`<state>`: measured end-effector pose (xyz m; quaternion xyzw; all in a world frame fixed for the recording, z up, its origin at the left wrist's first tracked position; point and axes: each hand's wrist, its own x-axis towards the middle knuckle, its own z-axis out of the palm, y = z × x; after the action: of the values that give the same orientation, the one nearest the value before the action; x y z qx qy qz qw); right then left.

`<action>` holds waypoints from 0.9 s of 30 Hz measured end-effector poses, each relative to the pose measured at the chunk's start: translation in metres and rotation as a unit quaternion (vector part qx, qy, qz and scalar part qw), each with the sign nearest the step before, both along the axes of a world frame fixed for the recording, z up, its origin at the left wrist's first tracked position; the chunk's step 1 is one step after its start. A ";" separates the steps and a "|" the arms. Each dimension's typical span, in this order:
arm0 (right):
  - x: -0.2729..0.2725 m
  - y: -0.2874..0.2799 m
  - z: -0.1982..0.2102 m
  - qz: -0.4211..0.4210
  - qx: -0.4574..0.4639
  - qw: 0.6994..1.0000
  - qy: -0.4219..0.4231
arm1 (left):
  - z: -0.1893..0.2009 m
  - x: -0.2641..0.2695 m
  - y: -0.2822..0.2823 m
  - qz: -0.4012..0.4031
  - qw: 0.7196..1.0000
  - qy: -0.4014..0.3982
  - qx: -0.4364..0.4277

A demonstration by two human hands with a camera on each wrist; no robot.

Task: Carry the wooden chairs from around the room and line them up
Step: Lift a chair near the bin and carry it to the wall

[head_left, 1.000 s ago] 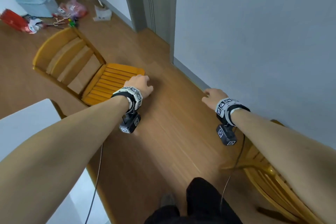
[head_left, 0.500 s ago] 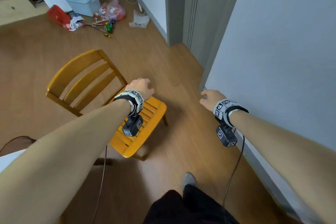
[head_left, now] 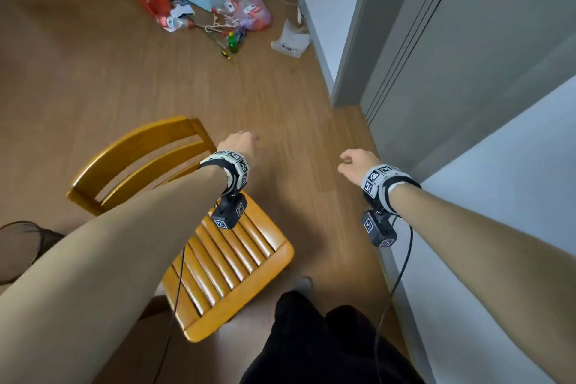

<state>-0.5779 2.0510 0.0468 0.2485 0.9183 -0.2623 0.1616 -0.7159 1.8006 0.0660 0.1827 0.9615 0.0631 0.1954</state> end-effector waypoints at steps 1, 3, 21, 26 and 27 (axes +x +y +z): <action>-0.021 0.007 0.002 0.005 0.000 1.000 0.000 | -0.001 -0.016 0.004 0.010 1.000 -0.003 -0.006; -0.059 0.021 0.004 0.017 -0.003 1.000 0.005 | -0.001 -0.045 0.011 0.025 1.000 -0.006 -0.005; -0.446 0.078 -0.012 0.273 0.021 0.962 0.005 | -0.004 -0.271 0.037 0.275 0.961 -0.013 -0.006; -0.547 0.020 -0.011 0.362 0.026 0.932 0.003 | -0.010 -0.327 -0.017 0.368 0.930 -0.018 -0.001; -0.568 0.004 -0.013 0.380 0.023 0.925 0.001 | -0.013 -0.341 -0.030 0.385 0.923 -0.020 -0.001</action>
<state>-1.1458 2.0553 0.0335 -0.1154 0.9500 -0.1602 0.2420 -1.0568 1.7706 0.0528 -0.2026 0.9538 0.1361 0.1751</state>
